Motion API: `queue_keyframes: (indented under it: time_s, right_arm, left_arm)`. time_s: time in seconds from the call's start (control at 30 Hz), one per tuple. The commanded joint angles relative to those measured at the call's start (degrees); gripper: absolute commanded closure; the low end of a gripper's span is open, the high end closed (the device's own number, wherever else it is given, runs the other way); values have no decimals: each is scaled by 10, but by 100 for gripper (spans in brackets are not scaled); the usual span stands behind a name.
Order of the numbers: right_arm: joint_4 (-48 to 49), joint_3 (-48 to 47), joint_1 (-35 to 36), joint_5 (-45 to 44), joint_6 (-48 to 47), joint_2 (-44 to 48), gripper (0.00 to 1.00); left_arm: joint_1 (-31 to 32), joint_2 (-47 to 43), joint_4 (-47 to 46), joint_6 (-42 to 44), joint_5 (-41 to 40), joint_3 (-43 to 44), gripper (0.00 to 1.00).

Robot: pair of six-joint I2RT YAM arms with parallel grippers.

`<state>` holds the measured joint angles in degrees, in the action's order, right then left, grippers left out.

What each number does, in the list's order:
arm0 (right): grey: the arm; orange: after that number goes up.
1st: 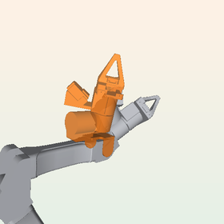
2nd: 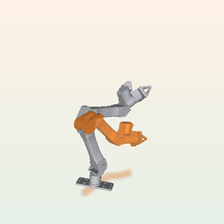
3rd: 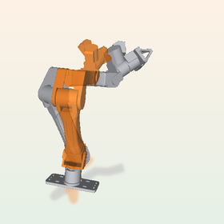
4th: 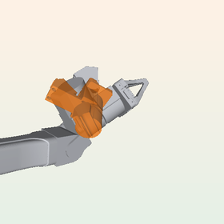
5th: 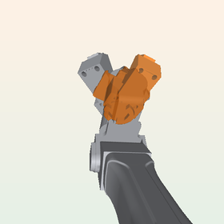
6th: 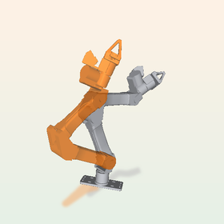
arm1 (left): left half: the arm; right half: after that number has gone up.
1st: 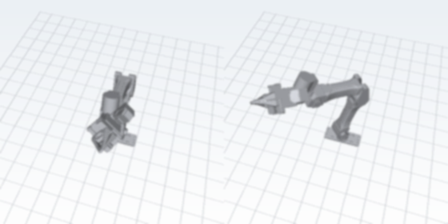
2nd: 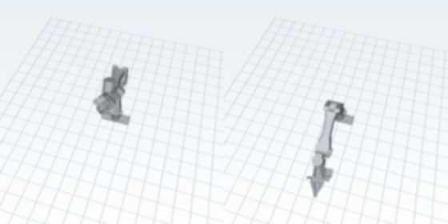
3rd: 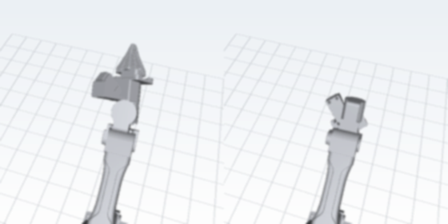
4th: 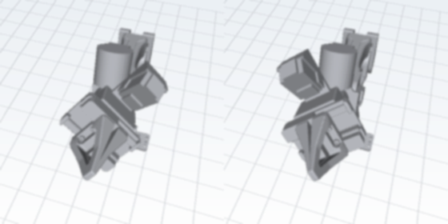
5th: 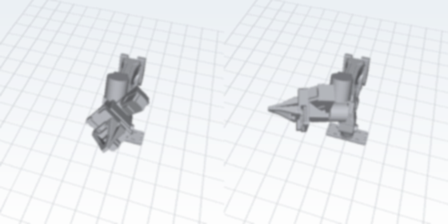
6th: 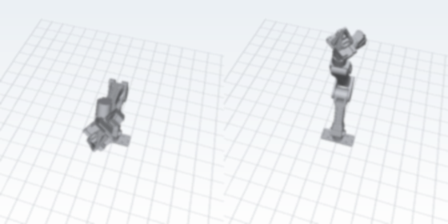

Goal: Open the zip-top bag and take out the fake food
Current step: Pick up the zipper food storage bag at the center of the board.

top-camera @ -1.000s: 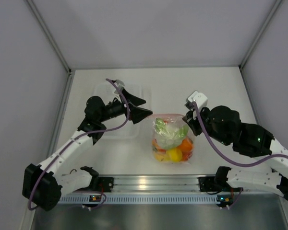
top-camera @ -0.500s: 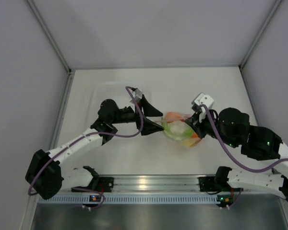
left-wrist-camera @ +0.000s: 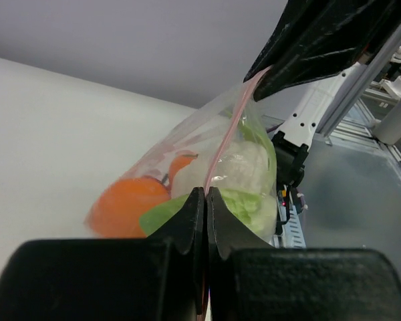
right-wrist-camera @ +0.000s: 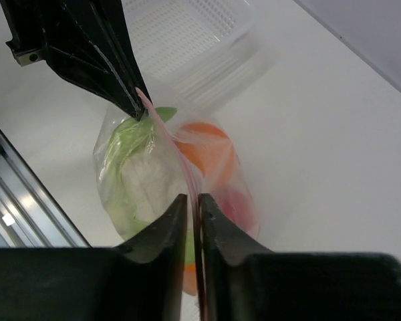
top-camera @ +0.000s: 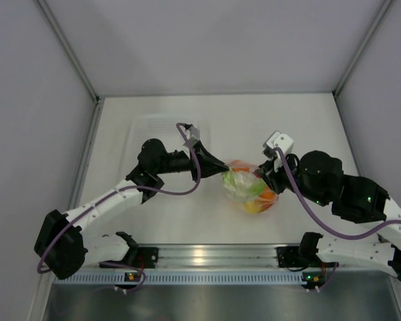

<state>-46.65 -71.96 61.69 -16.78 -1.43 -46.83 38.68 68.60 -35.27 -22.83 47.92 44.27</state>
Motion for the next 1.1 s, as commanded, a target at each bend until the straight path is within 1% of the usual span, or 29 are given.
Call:
queue_keyframes:
  time_s: [0.0, 0.03, 0.1, 0.13, 0.17, 0.2, 0.3, 0.4, 0.47, 0.67, 0.73, 0.8, 0.83, 0.87, 0.93, 0.97, 1.03, 1.07]
  right_arm:
    - [16, 4, -3, 20, -11, 11, 77]
    - [10, 10, -3, 52, -15, 10, 73]
    - [6, 14, -4, 88, -23, 3, 64]
    - [7, 13, -4, 114, -27, 0, 62]
    - [9, 12, -4, 119, -30, -8, 59]
    - [10, 9, -3, 120, -34, -14, 53]
    - [17, -12, -4, 122, -50, -42, 45]
    - [19, -38, -4, 141, -67, -82, 41]
    - [25, -50, -3, 134, -78, -106, 40]
    - [39, -56, -5, 98, -93, -139, 38]
    - [35, -55, -6, 106, -91, -142, 40]
    - [18, -53, -8, 135, -87, -144, 47]
    - [3, -52, -10, 148, -87, -149, 52]
    - [-3, -52, -10, 155, -85, -150, 68]
    - [-7, -47, -10, 161, -76, -151, 83]
    - [-6, -43, -10, 164, -76, -150, 87]
    - [-2, -36, -10, 164, -74, -142, 89]
    - [5, -34, -10, 162, -74, -136, 95]
  left_arm:
    - [-1, -13, 47, 37, 1, 44, 100]
    - [-1, -8, 75, 45, 10, 55, 100]
    - [-1, -5, 95, 47, 38, 74, 100]
    - [0, -2, 106, 47, 43, 77, 100]
    - [0, -2, 112, 45, 45, 79, 100]
    - [0, -1, 117, 43, 50, 86, 100]
    - [0, 11, 150, 43, 75, 111, 100]
    - [3, 16, 158, 38, 88, 118, 100]
    - [7, 13, 158, 37, 92, 121, 100]
    - [16, -5, 158, 38, 108, 120, 100]
    - [16, -13, 158, 42, 106, 118, 100]
    - [16, -22, 158, 45, 100, 112, 100]
    - [16, -25, 158, 46, 92, 110, 100]
    - [16, -28, 158, 46, 89, 108, 100]
    - [16, -30, 158, 49, 82, 106, 100]
    - [16, -31, 158, 50, 82, 105, 100]
    - [16, -29, 158, 50, 80, 106, 100]
    - [16, -29, 158, 49, 78, 107, 100]
